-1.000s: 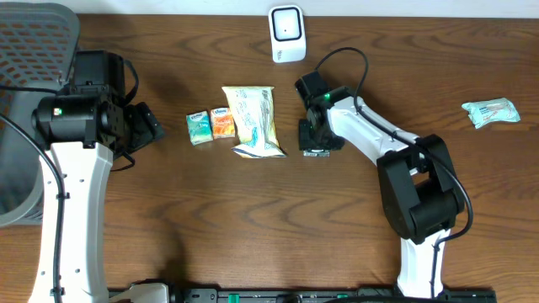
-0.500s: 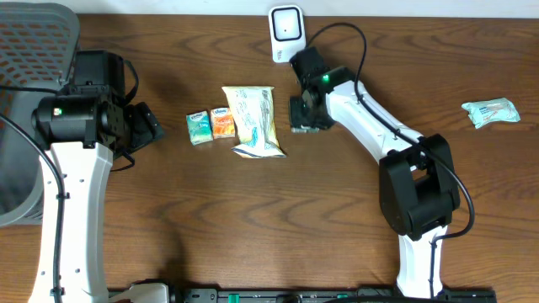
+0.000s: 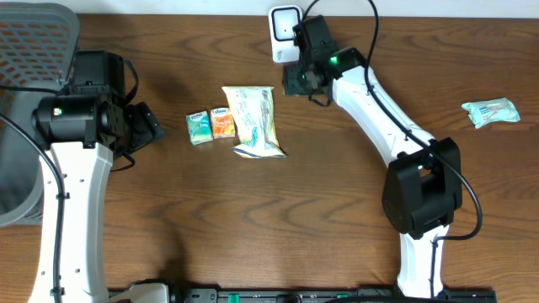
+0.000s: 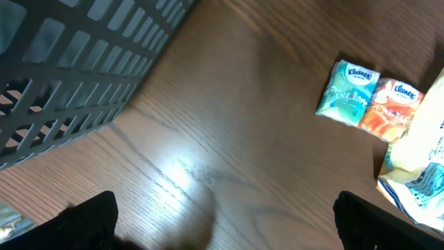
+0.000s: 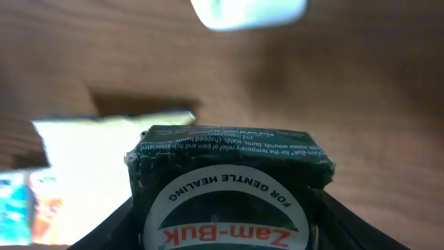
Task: Scan the item barcode
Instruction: 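Raise the Zam-Buk tin up to the scanner window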
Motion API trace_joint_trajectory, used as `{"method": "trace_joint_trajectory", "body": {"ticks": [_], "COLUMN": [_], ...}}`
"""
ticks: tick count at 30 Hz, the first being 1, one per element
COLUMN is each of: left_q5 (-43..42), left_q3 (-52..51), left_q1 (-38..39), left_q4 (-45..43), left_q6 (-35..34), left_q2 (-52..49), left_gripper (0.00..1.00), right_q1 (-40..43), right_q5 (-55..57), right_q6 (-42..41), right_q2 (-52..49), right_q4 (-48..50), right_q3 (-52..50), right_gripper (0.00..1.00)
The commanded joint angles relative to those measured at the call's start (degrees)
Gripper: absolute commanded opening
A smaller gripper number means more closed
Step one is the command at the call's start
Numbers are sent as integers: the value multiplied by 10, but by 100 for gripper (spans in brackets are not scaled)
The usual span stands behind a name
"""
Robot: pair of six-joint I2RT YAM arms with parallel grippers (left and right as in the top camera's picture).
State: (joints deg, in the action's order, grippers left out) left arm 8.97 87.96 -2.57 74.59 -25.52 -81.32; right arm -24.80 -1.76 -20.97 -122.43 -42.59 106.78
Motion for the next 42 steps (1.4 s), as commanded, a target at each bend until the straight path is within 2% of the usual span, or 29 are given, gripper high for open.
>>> {"method": "trace_joint_trajectory", "body": {"ticks": [1, 9, 17, 21, 26, 32, 37, 42], "left_q5": [5, 5, 5, 5, 5, 5, 5, 5], "left_q3": [0, 0, 0, 0, 0, 0, 0, 0], "left_q1": [-3, -3, -3, -3, -3, -3, -3, -3], "left_q4": [2, 2, 2, 2, 2, 2, 2, 2], "left_q6": [-5, -5, -5, -5, -5, -5, -5, -5], "left_q2": [-3, -3, -3, -3, -3, -3, -3, -3], "left_gripper": [98, 98, 98, 98, 98, 98, 98, 98], "right_q1": [13, 23, 24, 24, 23, 23, 18, 19], "right_q5": [-17, -17, -7, 8, 77, 79, 137, 150], "right_q6": [14, 14, 25, 70, 71, 71, 75, 95], "right_q2": [-1, -1, -8, -34, -73, -132, -164, -181], "right_q4": [25, 115, 247, 337, 413, 529, 577, 586], "right_q3": [32, 41, 41, 41, 41, 41, 41, 41], "right_gripper": [45, 43, 41, 43, 40, 43, 42, 42]}}
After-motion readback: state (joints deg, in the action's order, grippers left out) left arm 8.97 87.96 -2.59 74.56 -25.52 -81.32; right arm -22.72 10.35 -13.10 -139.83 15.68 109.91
